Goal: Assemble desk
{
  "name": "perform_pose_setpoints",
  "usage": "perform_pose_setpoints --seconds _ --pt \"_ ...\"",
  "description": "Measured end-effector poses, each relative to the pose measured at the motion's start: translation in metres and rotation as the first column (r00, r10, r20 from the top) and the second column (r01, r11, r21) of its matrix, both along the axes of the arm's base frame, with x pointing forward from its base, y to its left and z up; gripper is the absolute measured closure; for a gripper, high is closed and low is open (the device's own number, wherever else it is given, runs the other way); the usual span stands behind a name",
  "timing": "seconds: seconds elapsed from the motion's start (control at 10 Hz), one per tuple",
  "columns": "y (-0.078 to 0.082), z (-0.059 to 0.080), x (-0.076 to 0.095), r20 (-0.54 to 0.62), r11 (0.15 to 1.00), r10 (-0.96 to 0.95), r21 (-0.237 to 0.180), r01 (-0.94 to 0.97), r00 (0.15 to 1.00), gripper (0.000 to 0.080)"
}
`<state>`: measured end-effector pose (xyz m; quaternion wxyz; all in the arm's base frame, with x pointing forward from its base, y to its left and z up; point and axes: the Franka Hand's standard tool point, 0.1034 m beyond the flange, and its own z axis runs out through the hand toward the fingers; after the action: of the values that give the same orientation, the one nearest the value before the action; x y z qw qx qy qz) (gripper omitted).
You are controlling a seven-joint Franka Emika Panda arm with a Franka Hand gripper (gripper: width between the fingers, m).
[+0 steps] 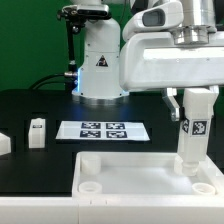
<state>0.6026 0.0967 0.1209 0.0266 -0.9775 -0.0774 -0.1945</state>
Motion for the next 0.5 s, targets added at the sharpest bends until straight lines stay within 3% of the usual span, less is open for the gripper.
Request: perform_pose_setpoints --seconds 0.3,0.5 --pt "0.009 -0.007 0.0 -0.011 1.0 0.002 0.004 -0.002 1.0 0.0515" --pt "0.008 0.001 0.018 0.003 1.0 0.003 0.002 -0.003 1.0 0.0515"
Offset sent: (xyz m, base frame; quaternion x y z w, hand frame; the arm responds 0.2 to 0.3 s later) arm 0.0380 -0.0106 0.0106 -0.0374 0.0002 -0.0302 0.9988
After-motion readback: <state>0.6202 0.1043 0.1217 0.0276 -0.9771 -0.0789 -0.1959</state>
